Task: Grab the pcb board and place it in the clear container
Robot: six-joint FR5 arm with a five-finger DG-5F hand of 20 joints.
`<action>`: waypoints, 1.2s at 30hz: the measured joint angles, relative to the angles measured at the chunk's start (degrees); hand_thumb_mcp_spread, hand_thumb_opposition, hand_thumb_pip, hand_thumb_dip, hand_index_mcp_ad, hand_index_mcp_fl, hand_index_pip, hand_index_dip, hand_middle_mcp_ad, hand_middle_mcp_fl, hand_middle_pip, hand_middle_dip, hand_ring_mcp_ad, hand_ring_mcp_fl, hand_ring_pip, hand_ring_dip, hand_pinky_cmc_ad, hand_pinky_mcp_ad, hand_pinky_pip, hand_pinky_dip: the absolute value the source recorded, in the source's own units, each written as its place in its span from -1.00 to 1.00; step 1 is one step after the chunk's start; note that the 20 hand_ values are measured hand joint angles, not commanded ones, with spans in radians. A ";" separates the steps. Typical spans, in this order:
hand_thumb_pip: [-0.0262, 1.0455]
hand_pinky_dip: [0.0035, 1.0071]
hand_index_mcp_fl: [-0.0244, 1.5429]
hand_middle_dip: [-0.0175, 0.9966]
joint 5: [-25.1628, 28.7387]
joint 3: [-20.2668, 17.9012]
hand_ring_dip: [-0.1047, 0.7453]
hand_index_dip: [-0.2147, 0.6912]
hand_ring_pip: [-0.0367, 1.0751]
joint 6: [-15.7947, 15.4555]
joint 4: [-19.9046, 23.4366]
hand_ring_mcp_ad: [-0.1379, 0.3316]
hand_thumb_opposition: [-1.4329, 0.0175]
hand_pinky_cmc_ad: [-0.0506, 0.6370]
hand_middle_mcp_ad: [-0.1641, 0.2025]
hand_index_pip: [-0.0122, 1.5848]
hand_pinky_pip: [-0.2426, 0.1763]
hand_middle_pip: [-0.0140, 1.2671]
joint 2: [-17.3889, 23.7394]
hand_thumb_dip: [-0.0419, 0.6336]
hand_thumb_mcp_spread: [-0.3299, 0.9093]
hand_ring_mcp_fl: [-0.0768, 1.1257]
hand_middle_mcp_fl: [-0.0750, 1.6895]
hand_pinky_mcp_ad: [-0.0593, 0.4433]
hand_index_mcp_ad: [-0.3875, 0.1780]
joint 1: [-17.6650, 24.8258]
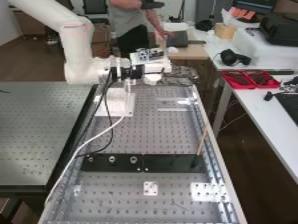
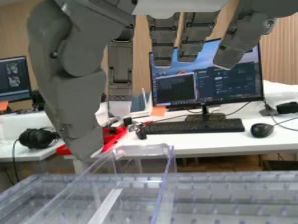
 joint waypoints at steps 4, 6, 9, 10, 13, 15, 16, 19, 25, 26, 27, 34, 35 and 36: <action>-0.17 -0.65 -0.89 -0.66 0.69 -2.75 -0.67 -0.06 -0.78 0.23 0.38 -0.07 -0.15 0.07 0.35 0.62 -0.14 -0.75 4.96 -0.17 0.39 -0.86 -0.91 0.06 -0.17 -2.24; -0.17 -0.65 -0.89 -0.66 1.34 -3.85 -0.67 -0.04 -0.78 0.20 0.33 -0.07 -0.15 0.07 0.35 0.62 -0.13 -0.75 6.97 -0.17 0.37 -0.86 -0.91 0.09 -0.17 -3.17; -0.17 -0.65 -0.89 -0.66 2.86 -5.61 -0.67 -0.04 -0.78 0.16 0.02 -0.07 -0.15 0.07 0.35 0.57 -0.14 -0.75 10.27 -0.17 0.36 -0.86 -0.91 0.09 -0.17 -4.67; -0.17 -0.65 -0.89 -0.66 3.66 -6.35 -0.67 -0.04 -0.78 0.12 -0.22 -0.07 -0.15 0.07 0.35 0.55 -0.14 -0.75 11.73 -0.17 0.36 -0.87 -0.91 0.10 -0.17 -5.31; -0.17 -0.65 -0.89 -0.66 5.55 -7.93 -0.67 0.00 -0.78 -0.12 -1.15 -0.07 -0.15 0.10 0.35 0.53 -0.14 -0.75 15.27 -0.17 0.36 -0.86 -0.91 0.12 -0.15 -6.70; -0.17 -0.65 -0.89 -0.66 6.58 -8.58 -0.67 0.01 -0.78 -0.34 -2.28 -0.07 -0.15 0.10 0.35 0.51 -0.14 -0.75 17.39 -0.17 0.36 -0.86 -0.91 0.16 -0.15 -7.48; -0.17 -0.65 -0.89 -0.66 7.12 -8.83 -0.67 0.03 -0.78 -0.53 -3.25 -0.07 -0.15 0.10 0.35 0.47 -0.14 -0.75 18.61 -0.17 0.36 -0.86 -0.91 0.16 -0.15 -7.90; -0.17 -0.65 -0.87 -0.66 8.36 -9.01 -0.67 0.06 -0.78 -1.43 -7.05 -0.07 -0.15 0.10 0.35 0.41 -0.14 -0.75 21.74 -0.17 0.36 -0.86 -0.91 0.15 -0.15 -9.01; -0.17 -0.65 -0.82 -0.66 9.33 -7.74 -0.67 0.13 -0.77 -3.37 -12.68 -0.07 -0.13 0.12 0.35 0.33 -0.14 -0.75 24.29 -0.17 0.36 -0.87 -0.91 0.15 -0.15 -10.02; -0.17 -0.65 -0.81 -0.66 9.47 -7.57 -0.67 0.14 -0.77 -3.88 -13.03 -0.07 -0.13 0.10 0.35 0.33 -0.14 -0.75 24.76 -0.17 0.36 -0.87 -0.91 0.15 -0.15 -10.14; -0.19 -0.65 -0.82 -0.67 9.63 -7.44 -0.67 0.13 -0.77 -4.35 -13.22 -0.07 -0.13 0.15 0.35 0.32 -0.14 -0.75 25.22 -0.18 0.36 -0.87 -0.91 0.15 -0.15 -10.25; -0.30 -0.65 -0.82 -0.66 10.00 -6.78 -0.67 0.17 -0.78 -5.29 -14.38 -0.07 -0.13 0.17 0.35 0.27 -0.14 -0.75 26.01 -0.17 0.35 -0.86 -0.91 0.15 -0.15 -10.45; -0.30 -0.64 -0.80 -0.66 10.00 -6.70 -0.67 0.17 -0.77 -5.37 -14.63 -0.07 -0.14 0.17 0.35 0.27 -0.14 -0.75 26.02 -0.17 0.35 -0.86 -0.91 0.15 -0.15 -10.43; -0.30 -0.65 -0.80 -0.66 10.00 -6.56 -0.67 0.17 -0.78 -5.54 -14.99 -0.07 -0.14 0.16 0.35 0.27 -0.14 -0.75 26.06 -0.17 0.35 -0.87 -0.91 0.17 -0.15 -10.34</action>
